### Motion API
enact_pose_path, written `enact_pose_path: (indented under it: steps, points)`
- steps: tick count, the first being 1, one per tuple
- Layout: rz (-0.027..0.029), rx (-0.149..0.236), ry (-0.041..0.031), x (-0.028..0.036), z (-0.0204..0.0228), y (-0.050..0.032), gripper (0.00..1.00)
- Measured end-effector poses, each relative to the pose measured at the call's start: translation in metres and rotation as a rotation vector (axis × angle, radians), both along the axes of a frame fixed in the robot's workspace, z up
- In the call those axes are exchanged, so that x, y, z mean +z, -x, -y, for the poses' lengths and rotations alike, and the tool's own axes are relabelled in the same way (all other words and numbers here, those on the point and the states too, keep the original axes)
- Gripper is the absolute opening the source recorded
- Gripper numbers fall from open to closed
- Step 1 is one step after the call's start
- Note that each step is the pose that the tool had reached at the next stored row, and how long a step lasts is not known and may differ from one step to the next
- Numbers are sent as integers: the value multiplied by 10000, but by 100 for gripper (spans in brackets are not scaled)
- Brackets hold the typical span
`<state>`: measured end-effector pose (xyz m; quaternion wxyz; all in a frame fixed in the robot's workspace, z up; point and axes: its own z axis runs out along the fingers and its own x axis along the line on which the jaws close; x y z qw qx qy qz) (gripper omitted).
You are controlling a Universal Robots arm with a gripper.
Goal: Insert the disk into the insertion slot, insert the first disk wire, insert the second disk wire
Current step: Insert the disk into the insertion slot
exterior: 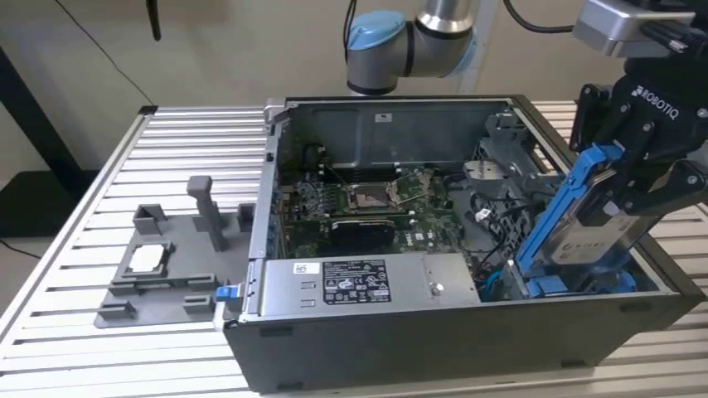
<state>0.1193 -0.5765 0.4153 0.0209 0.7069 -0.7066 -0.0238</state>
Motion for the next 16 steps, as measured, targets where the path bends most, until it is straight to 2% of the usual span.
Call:
enact_pose_path:
  steps: [8, 14, 16]
  points:
    - [1, 16, 4, -66, -3, -38, 33]
    - [1, 18, 2, -175, -20, -40, 33]
    - [1, 18, 2, -230, -38, -40, 33]
